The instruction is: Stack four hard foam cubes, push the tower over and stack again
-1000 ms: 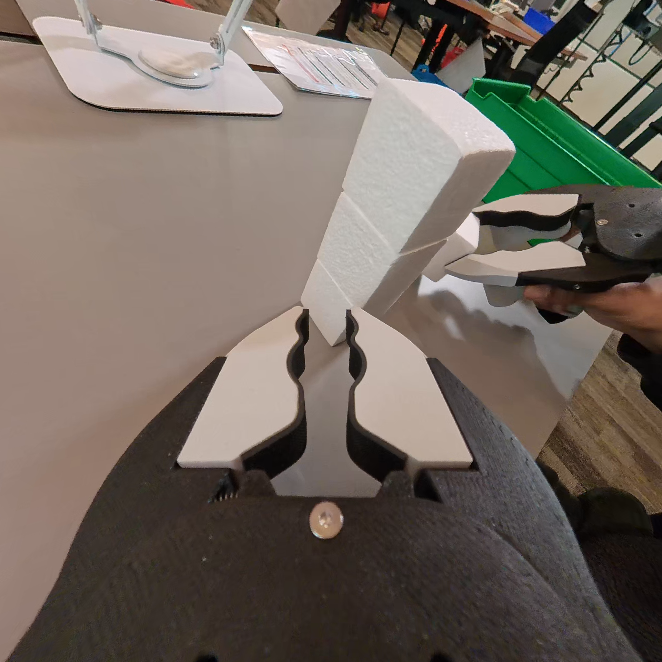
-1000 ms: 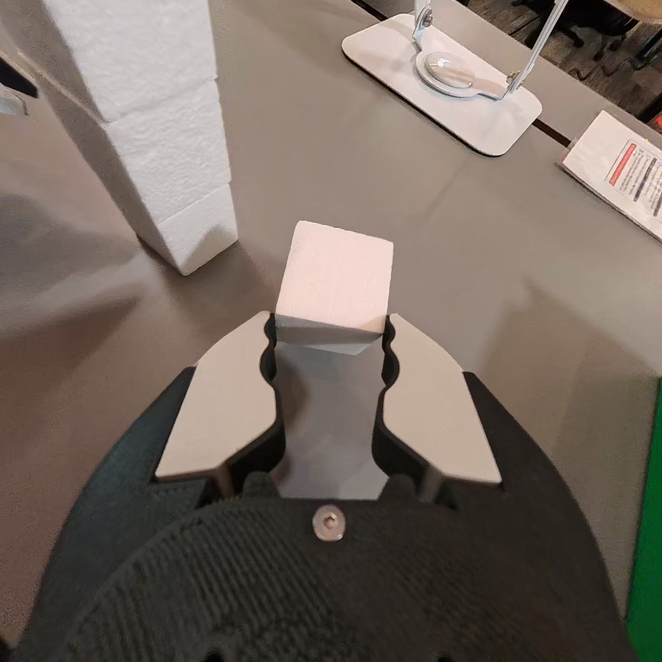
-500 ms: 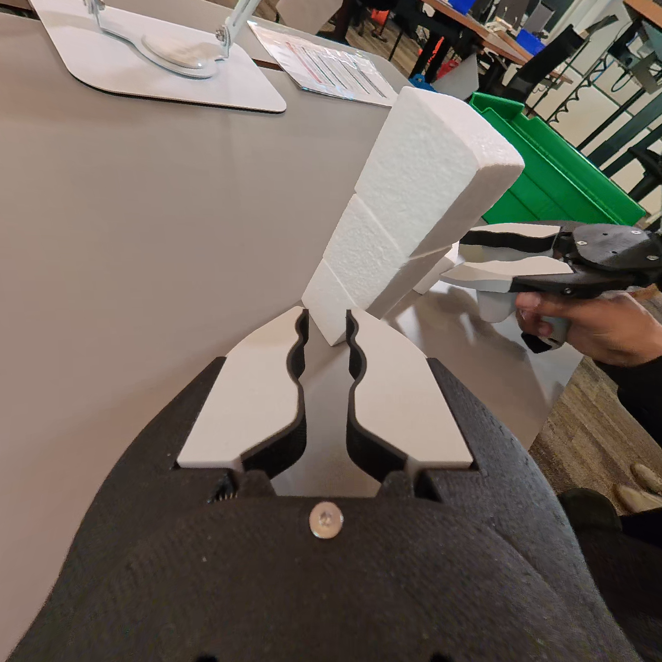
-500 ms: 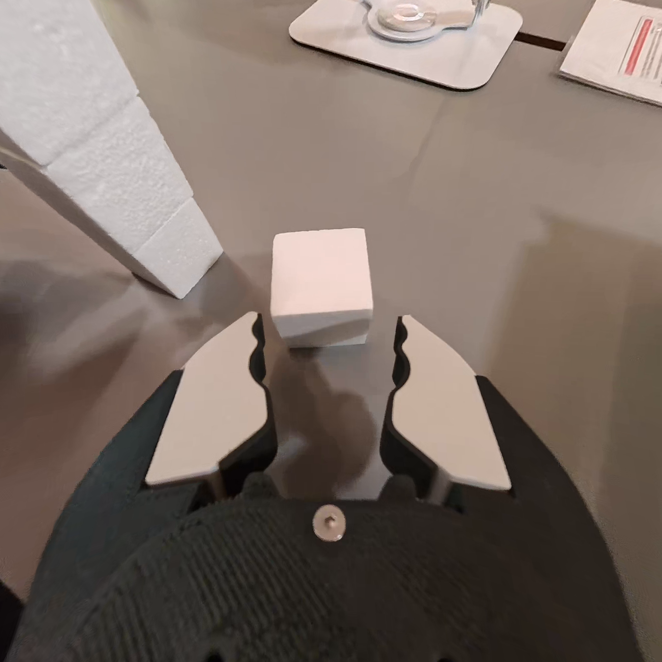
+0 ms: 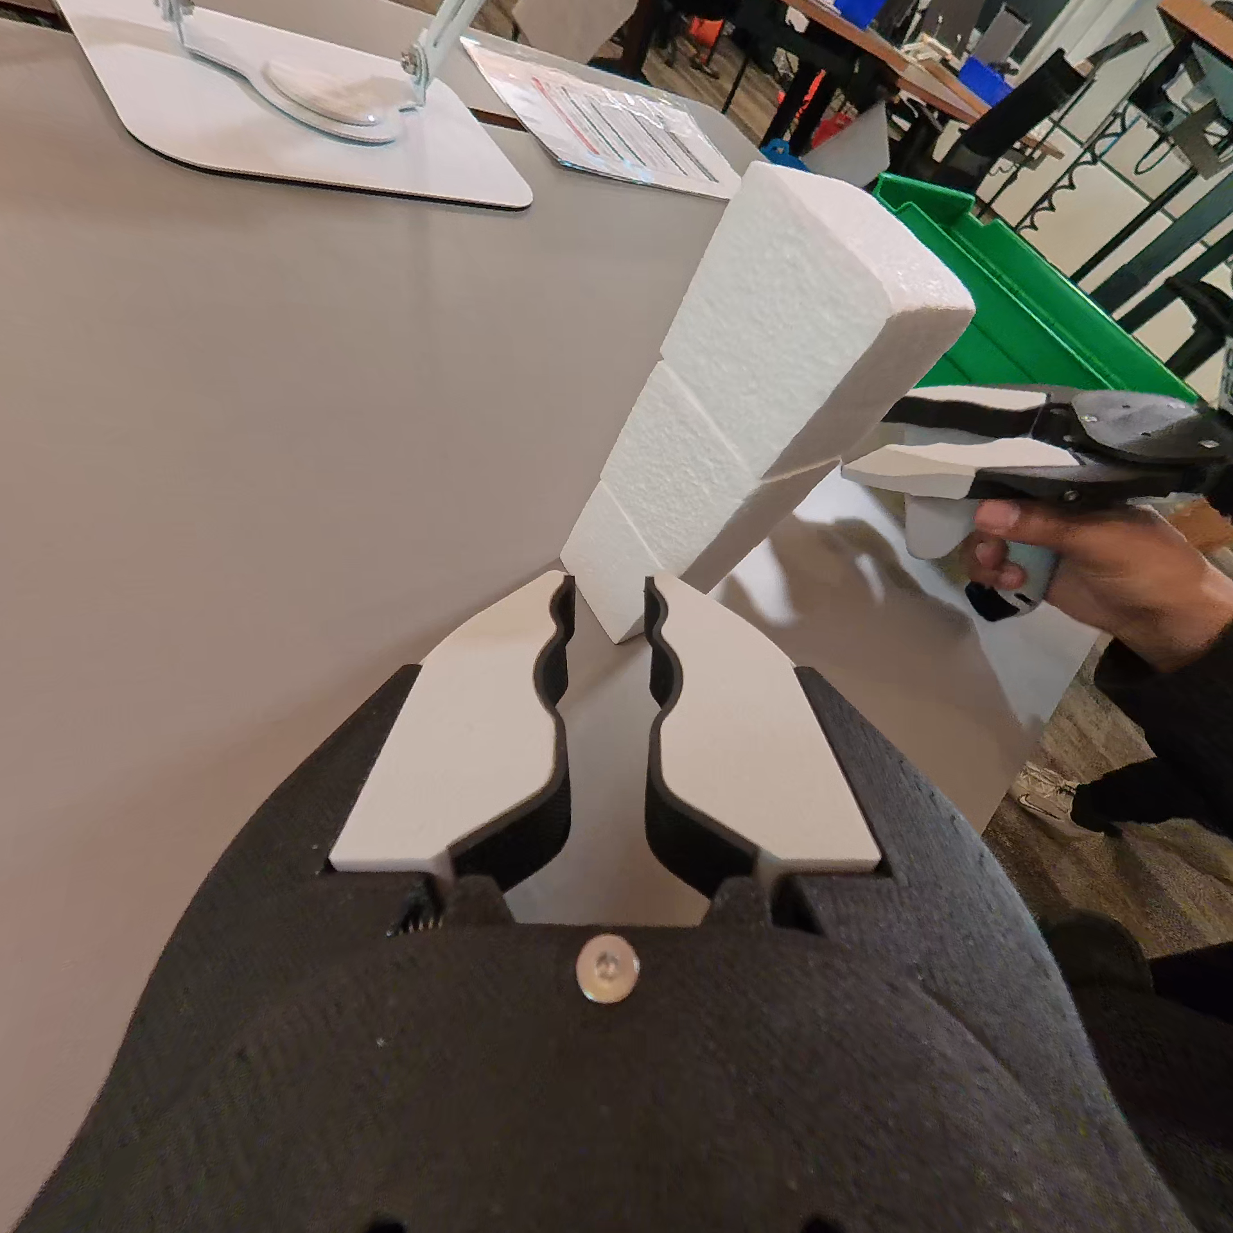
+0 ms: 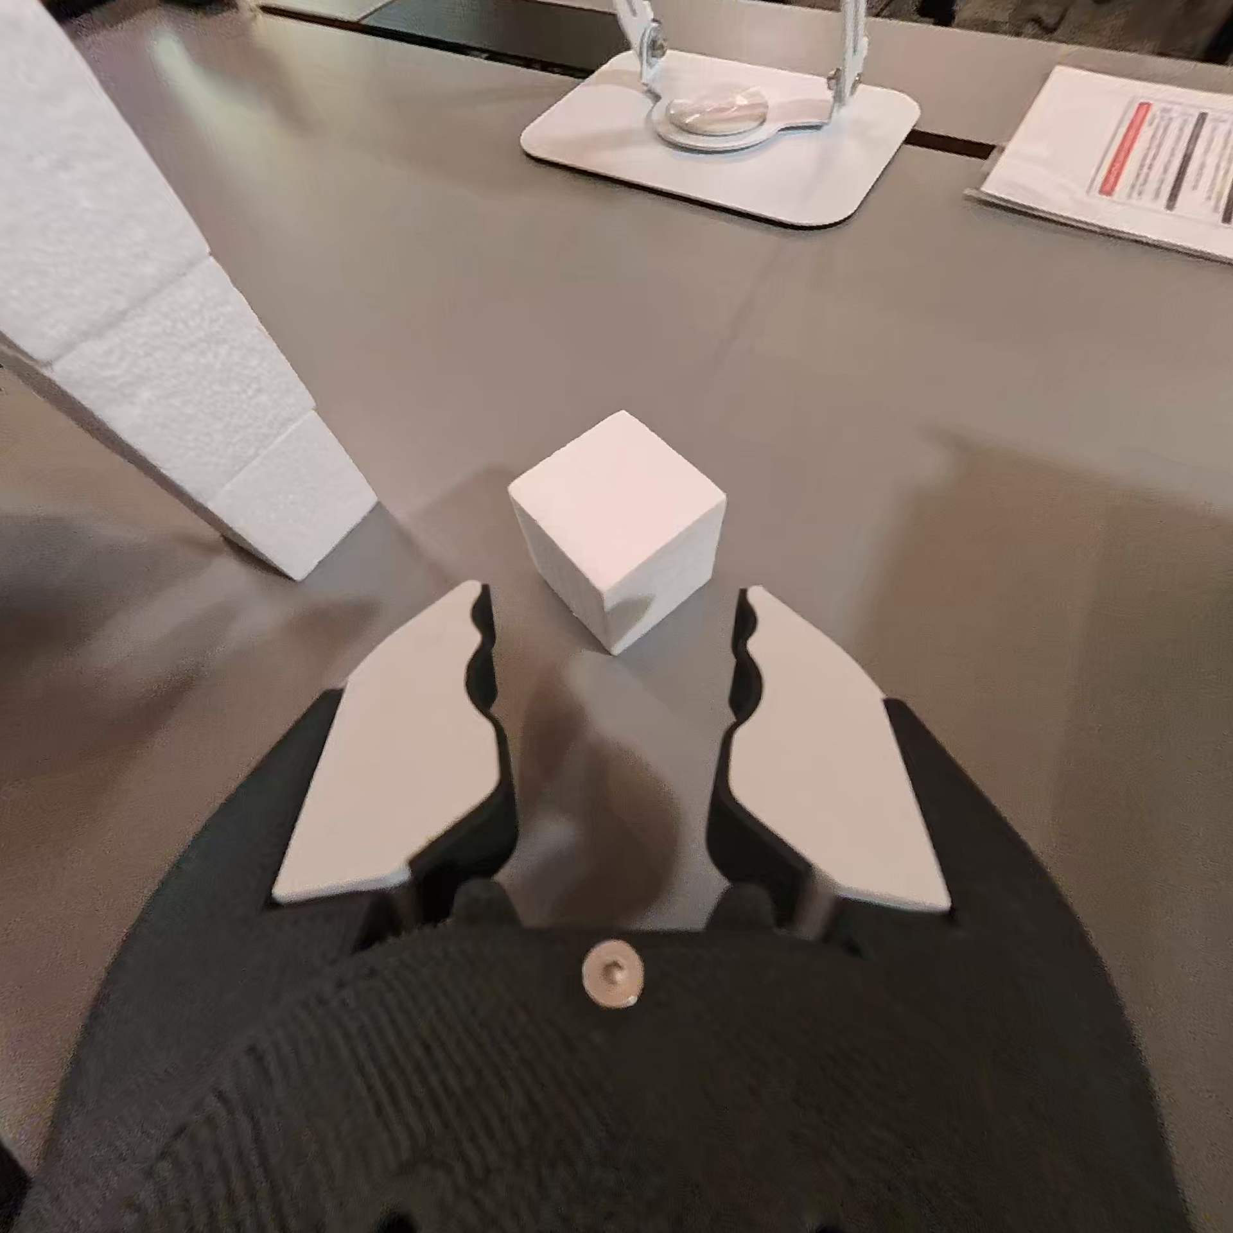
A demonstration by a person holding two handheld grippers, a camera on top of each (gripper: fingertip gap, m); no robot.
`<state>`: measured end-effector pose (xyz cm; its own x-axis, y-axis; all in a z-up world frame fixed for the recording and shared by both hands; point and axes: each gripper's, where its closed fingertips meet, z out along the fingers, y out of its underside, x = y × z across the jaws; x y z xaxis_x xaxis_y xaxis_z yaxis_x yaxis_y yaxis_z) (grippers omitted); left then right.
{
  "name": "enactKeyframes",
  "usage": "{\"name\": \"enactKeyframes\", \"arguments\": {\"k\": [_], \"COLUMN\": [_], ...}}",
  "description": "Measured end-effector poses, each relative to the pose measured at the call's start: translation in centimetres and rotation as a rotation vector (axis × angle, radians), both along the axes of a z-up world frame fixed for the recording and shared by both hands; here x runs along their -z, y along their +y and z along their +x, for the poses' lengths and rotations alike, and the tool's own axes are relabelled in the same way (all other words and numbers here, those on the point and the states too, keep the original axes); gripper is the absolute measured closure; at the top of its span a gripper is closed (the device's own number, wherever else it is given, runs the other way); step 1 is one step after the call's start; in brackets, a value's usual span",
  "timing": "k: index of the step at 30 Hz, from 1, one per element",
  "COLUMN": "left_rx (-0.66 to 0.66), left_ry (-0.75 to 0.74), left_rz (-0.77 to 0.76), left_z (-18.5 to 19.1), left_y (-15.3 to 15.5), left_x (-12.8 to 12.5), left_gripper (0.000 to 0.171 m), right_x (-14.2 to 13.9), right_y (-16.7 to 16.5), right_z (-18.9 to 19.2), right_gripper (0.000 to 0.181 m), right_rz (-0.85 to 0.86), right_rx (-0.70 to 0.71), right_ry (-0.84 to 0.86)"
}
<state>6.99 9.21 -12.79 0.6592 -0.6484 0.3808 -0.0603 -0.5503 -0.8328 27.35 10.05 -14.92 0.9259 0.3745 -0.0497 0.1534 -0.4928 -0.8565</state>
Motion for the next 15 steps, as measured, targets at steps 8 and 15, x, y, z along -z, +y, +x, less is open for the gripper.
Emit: {"name": "enactKeyframes", "arguments": {"k": [8, 15], "left_rx": [-0.003, -0.001], "left_ry": [0.001, 0.003], "left_rz": [0.002, 0.001], "left_z": [-0.1, -0.1], "left_y": [0.1, 0.1], "left_x": [0.0, 0.1], "left_gripper": [0.151, 0.151], "right_x": [0.3, 0.7], "right_y": [-0.4, -1.3], "right_z": [-1.7, -3.1], "right_gripper": [0.124, 0.117], "right_rz": [-0.089, -0.080], "right_rx": [-0.073, -0.118], "right_ry": [0.198, 0.039]}}
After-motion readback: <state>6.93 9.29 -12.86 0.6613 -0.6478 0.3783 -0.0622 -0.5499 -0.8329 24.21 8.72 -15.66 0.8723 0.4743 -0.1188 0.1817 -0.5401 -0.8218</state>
